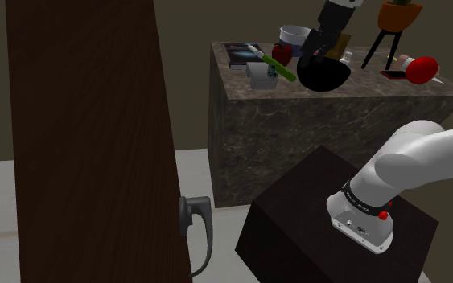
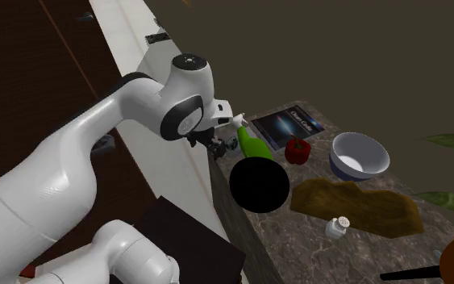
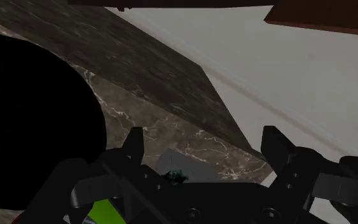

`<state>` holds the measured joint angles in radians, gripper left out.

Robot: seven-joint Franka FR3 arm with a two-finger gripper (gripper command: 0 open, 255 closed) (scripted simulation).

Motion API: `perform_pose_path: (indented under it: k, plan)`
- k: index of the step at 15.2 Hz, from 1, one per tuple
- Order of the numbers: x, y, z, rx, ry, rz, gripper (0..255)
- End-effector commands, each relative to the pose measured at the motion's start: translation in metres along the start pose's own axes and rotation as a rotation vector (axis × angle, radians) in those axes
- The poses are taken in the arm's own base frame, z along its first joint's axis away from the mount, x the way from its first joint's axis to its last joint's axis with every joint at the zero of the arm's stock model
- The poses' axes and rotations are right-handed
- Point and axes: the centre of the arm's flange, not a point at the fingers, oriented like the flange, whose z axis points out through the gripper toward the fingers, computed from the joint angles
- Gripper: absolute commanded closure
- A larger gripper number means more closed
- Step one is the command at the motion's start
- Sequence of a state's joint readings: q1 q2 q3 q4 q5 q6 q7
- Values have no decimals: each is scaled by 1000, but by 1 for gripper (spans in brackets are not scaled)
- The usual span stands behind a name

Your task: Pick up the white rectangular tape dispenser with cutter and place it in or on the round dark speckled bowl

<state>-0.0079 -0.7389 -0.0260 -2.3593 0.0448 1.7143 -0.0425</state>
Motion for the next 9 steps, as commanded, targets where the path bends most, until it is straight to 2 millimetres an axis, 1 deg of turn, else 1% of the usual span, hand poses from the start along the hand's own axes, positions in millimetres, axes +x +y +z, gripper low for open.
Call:
perform_pose_path:
  k: [1, 5, 9]
  plan:
    - [0, 0, 0, 0, 0, 0, 0]
    - [56, -2, 13, -20, -28, 184, 0]
    - [111, 6, 27, -40, -57, 368, 0]
